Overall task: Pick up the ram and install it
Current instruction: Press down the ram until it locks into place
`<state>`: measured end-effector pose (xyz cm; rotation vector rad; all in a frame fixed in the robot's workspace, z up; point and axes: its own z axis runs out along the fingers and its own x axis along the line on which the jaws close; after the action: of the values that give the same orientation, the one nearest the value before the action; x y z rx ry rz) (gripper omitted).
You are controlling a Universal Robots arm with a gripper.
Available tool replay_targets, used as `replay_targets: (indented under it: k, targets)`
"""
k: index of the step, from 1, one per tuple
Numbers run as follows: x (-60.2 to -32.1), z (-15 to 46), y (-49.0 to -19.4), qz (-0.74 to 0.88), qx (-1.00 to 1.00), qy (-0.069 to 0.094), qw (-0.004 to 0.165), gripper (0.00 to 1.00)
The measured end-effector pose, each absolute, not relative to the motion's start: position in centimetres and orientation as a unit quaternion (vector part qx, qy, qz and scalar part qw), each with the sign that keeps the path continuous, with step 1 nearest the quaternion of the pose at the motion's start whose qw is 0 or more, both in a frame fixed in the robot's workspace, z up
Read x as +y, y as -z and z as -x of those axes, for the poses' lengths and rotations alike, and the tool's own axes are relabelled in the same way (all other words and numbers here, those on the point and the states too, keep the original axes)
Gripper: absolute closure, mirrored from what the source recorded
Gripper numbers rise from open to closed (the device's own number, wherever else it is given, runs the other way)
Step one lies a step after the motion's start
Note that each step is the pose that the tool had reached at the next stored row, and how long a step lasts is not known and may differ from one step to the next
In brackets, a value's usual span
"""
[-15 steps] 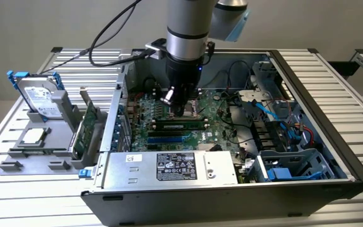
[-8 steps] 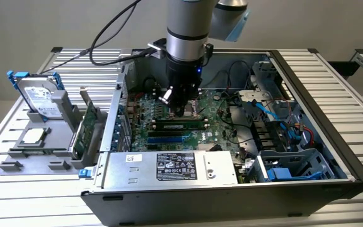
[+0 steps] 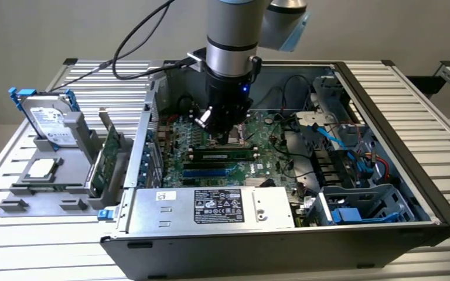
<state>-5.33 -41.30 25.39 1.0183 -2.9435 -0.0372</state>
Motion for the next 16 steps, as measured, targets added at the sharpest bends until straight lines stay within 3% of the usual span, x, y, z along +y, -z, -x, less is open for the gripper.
replay_targets:
  k: [16]
  targets:
    - [-41.30,5.33,-25.03,-0.211,-0.977,0.012,0.009,0.89]
